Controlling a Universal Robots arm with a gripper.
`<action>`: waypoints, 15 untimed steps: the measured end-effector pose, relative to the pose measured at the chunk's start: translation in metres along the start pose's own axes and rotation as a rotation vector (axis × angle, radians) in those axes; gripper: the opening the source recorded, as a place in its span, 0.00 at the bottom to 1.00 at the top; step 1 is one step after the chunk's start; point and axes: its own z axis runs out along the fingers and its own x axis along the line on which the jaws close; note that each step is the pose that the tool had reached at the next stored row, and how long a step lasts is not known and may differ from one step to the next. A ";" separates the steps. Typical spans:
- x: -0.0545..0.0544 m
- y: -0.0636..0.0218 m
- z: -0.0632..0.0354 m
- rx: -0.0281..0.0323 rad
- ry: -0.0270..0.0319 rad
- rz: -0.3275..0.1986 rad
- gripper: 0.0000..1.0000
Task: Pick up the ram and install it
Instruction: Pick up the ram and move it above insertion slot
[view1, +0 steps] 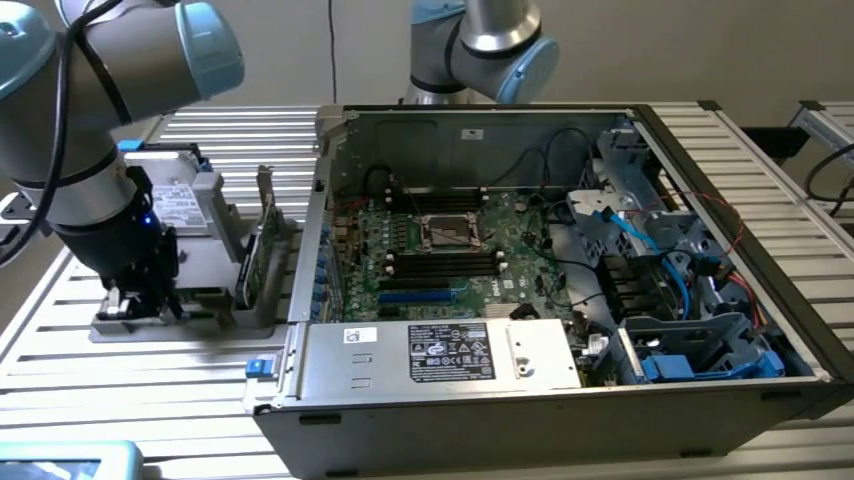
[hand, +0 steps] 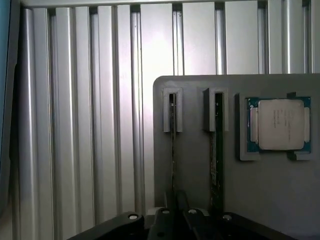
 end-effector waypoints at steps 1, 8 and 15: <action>0.000 0.0001 -0.0049 -0.0003 0.0002 0.000 0.12; 0.001 0.0002 -0.0366 -0.0003 0.0004 0.000 0.12; 0.001 -0.0011 -0.0684 -0.0003 0.0004 0.000 0.12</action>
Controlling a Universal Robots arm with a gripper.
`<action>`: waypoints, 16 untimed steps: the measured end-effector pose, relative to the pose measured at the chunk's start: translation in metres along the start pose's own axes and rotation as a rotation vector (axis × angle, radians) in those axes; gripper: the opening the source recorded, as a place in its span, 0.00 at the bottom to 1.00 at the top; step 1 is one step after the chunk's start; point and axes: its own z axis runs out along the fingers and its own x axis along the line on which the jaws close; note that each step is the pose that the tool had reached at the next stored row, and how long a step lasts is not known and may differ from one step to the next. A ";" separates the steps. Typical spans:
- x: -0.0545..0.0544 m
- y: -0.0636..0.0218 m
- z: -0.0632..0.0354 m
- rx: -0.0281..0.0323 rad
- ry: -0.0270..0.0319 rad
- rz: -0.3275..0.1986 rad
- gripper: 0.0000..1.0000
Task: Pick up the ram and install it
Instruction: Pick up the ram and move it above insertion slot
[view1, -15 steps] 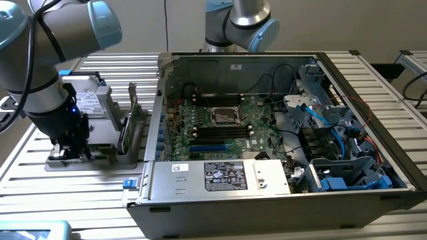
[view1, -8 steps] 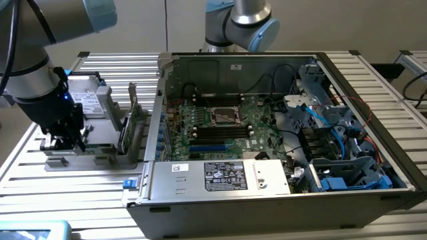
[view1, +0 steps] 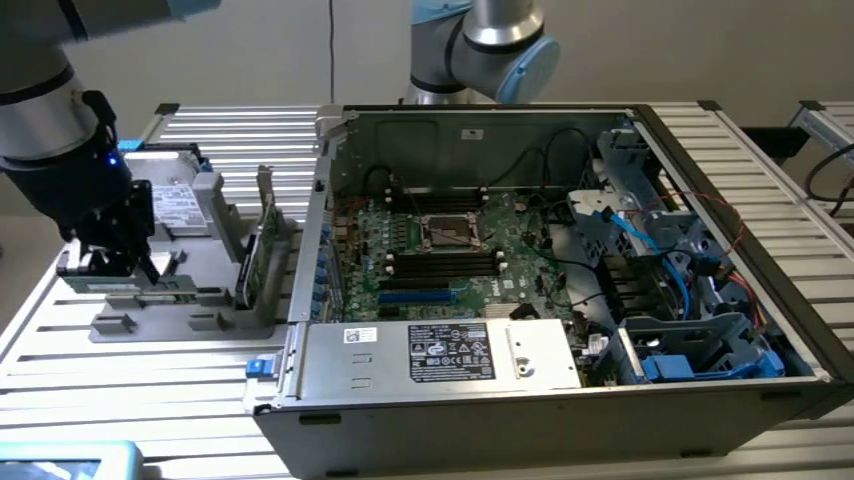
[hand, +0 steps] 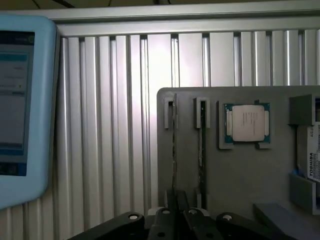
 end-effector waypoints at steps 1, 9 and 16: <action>0.000 -0.0017 -0.0046 0.0000 0.0000 0.000 0.12; 0.002 -0.0296 -0.0409 0.0001 -0.0001 0.000 0.12; 0.003 -0.0486 -0.0731 0.0001 -0.0001 0.000 0.12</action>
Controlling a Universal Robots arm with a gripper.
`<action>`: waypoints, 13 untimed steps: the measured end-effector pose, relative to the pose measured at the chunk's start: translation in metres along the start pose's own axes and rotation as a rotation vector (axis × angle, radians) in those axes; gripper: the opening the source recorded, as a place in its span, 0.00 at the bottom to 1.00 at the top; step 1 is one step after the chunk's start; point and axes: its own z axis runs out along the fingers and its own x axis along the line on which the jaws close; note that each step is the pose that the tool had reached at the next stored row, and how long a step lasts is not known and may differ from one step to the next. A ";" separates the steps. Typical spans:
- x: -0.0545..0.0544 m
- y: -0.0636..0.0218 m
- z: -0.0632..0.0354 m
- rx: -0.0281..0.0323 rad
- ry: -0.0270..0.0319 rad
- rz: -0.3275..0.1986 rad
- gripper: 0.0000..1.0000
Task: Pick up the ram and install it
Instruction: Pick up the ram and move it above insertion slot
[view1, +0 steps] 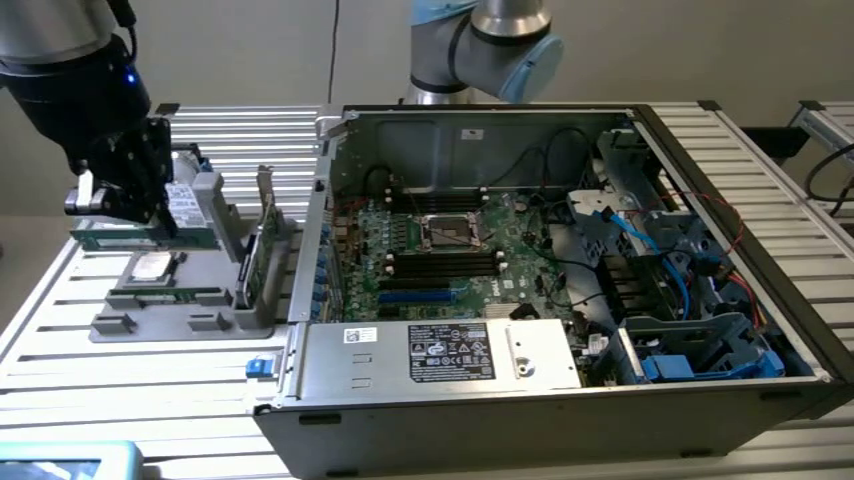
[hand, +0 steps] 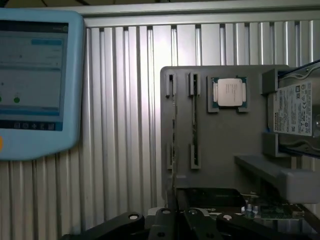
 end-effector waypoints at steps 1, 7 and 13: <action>0.000 -0.0025 -0.0045 -0.0001 0.0002 0.000 0.12; 0.000 -0.0223 -0.0316 -0.0001 0.0002 0.000 0.12; -0.001 -0.0477 -0.0551 -0.0002 0.0001 0.000 0.12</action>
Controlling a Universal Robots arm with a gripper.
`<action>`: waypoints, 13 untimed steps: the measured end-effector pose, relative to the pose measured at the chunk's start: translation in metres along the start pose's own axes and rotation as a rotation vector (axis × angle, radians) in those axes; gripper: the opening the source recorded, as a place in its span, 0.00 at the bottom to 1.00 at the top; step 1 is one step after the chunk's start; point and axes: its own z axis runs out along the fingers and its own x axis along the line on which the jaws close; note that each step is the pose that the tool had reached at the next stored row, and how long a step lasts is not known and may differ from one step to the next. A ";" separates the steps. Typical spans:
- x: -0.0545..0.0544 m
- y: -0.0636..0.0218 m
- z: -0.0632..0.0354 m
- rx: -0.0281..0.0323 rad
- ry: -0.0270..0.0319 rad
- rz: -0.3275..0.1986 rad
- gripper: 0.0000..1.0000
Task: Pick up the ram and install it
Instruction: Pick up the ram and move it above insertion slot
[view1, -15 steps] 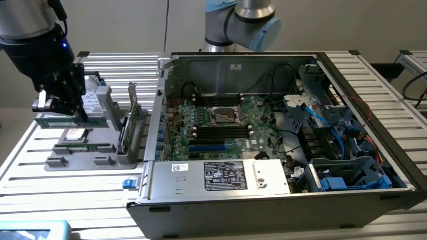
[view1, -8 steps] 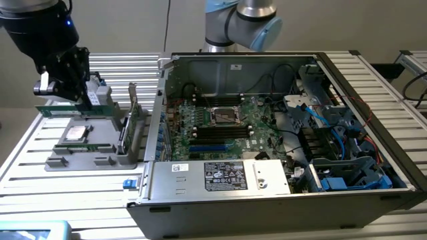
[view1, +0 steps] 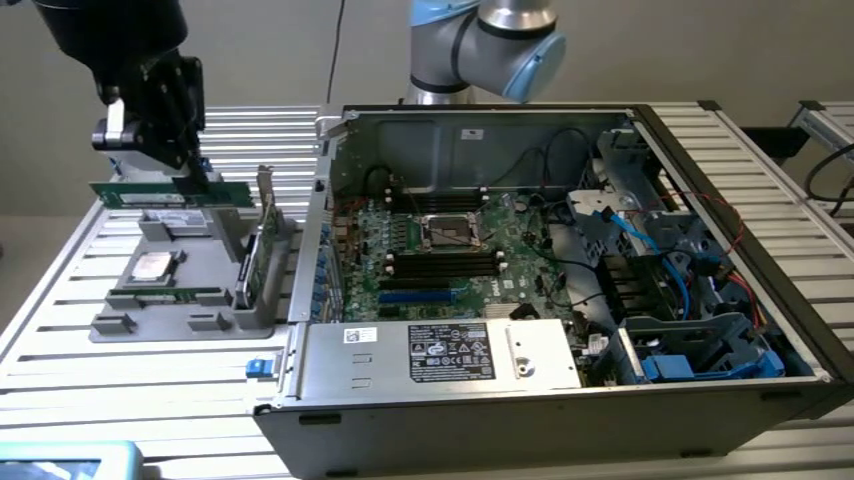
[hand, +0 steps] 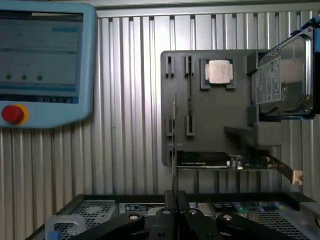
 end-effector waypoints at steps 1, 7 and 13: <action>0.000 -0.0043 -0.0035 -0.0003 0.0000 0.000 0.12; -0.001 -0.0314 -0.0178 -0.0027 0.0002 0.000 0.12; -0.002 -0.0587 -0.0190 -0.0034 0.0001 0.000 0.12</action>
